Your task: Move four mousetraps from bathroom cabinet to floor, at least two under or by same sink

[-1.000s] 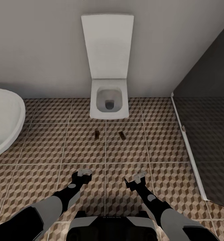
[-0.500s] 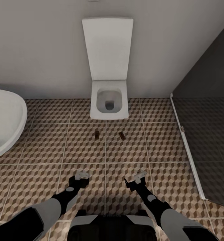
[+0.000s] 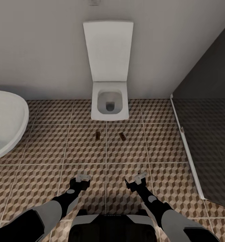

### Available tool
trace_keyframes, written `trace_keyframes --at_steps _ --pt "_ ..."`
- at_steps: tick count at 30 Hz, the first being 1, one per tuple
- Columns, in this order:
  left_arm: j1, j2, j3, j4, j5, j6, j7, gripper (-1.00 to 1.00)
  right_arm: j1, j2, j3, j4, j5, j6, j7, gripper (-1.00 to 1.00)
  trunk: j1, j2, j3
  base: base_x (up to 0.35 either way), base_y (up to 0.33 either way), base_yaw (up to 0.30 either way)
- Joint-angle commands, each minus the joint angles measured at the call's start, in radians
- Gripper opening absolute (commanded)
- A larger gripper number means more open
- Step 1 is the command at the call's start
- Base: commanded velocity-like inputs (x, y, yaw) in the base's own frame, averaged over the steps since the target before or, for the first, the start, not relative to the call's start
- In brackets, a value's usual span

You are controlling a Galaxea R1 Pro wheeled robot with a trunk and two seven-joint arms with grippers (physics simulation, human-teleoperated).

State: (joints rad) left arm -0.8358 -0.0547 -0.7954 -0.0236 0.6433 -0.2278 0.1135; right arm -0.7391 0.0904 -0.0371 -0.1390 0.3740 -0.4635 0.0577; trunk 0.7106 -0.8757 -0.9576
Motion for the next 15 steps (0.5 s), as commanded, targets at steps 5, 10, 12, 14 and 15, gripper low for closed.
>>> trace_keyframes --at_steps 5,10,12,14,15 --pt "0.0 0.0 -0.008 0.0 0.004 -0.002 0.005 1.0 0.0 0.0 -0.004 0.0 0.0 -0.003 0.005 1.0 -0.019 0.035 0.015 0.0 0.0 0.0" --pt "0.005 -0.002 -0.008 0.001 0.004 -0.002 0.005 1.0 0.002 0.0 -0.004 0.001 0.0 -0.003 0.005 1.0 -0.038 0.07 0.031 0.0 0.0 0.0" --pt "0.006 -0.002 -0.008 0.001 0.004 -0.002 0.005 1.0 0.002 0.001 -0.003 0.001 0.0 -0.003 0.005 1.0 -0.046 0.084 0.037 0.0 0.0 0.0" --pt "0.007 -0.002 -0.008 0.001 0.004 -0.002 0.005 1.0 0.002 0.001 -0.003 0.001 0.0 -0.003 0.005 1.0 -0.054 0.098 0.044 0.0 0.0 0.0" --pt "0.007 -0.002 -0.008 0.001 0.004 -0.002 0.005 1.0 0.002 0.001 -0.003 0.001 0.0 -0.003 0.005 1.0 -0.057 0.105 0.047 0.0 0.0 0.0"
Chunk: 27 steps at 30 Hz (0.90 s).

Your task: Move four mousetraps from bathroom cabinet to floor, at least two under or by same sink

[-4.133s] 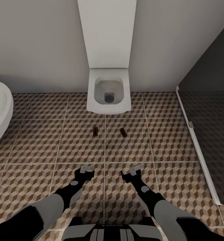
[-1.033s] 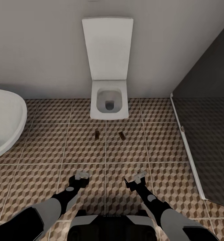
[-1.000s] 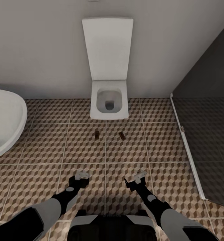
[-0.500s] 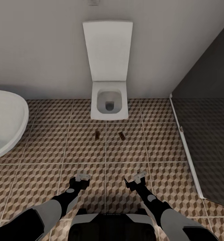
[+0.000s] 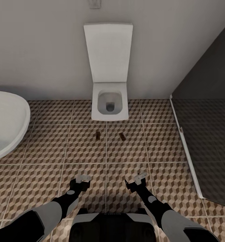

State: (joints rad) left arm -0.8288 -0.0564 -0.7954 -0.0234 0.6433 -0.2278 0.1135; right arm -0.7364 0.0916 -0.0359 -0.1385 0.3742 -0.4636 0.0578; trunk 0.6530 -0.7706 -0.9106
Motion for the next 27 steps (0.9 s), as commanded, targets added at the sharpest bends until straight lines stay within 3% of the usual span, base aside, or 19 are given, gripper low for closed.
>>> trace_keyframes --at_steps 1,27 --pt "0.0 0.0 -0.008 0.0 0.004 -0.002 0.005 1.0 0.0 0.0 -0.004 0.0 0.0 -0.003 0.005 1.0 -0.004 0.007 0.003 0.0 0.0 0.0" --pt "0.0 -0.004 -0.008 0.0 0.004 -0.002 0.005 1.0 0.002 -0.001 -0.004 0.002 0.002 -0.003 0.005 1.0 -0.103 0.189 0.084 0.0 0.0 0.0"
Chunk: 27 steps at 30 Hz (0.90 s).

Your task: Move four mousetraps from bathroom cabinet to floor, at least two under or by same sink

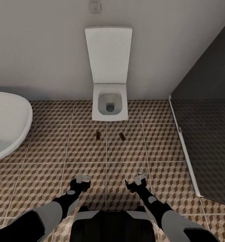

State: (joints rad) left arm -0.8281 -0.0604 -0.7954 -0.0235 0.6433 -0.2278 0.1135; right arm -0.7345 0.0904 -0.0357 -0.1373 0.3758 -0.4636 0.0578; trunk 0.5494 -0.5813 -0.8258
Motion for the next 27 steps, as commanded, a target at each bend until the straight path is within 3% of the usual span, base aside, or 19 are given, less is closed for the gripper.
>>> trace_keyframes --at_steps 1,21,27 --pt "0.0 -0.001 -0.008 0.0 0.004 -0.002 0.005 1.0 0.0 0.0 -0.004 0.001 0.0 -0.003 0.005 1.0 -0.004 0.006 0.003 0.0 0.0 0.0" --pt "0.001 -0.001 -0.008 0.004 0.004 -0.002 0.005 1.0 0.024 -0.001 -0.006 0.0 0.0 -0.015 0.005 1.0 -0.08 0.146 0.065 0.0 0.0 0.0" --pt "0.01 0.001 -0.008 0.013 0.003 -0.003 0.005 1.0 0.036 -0.021 -0.006 0.0 0.0 -0.036 0.005 1.0 -0.099 0.181 0.081 0.0 0.0 0.0"
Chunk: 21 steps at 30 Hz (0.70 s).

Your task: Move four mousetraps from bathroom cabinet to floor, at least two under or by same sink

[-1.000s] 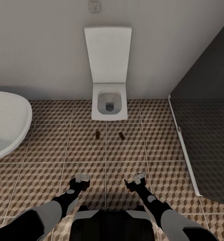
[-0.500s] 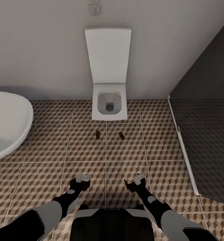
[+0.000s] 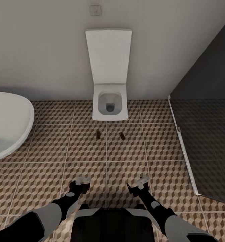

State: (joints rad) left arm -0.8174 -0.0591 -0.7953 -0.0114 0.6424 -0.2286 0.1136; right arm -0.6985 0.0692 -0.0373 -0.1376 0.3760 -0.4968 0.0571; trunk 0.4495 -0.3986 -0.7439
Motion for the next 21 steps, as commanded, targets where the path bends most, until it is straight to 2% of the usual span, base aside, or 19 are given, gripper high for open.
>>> trace_keyframes --at_steps 1,21 --pt "0.002 0.0 -0.009 0.001 0.004 -0.002 0.004 1.0 0.001 -0.002 -0.004 0.0 0.0 -0.005 0.006 1.0 0.001 -0.001 -0.001 0.0 0.0 0.0" --pt "0.022 0.004 -0.009 0.028 0.003 -0.005 0.005 1.0 0.008 -0.012 -0.004 0.0 0.0 -0.012 0.006 1.0 0.001 -0.001 -0.001 0.0 0.0 0.0"
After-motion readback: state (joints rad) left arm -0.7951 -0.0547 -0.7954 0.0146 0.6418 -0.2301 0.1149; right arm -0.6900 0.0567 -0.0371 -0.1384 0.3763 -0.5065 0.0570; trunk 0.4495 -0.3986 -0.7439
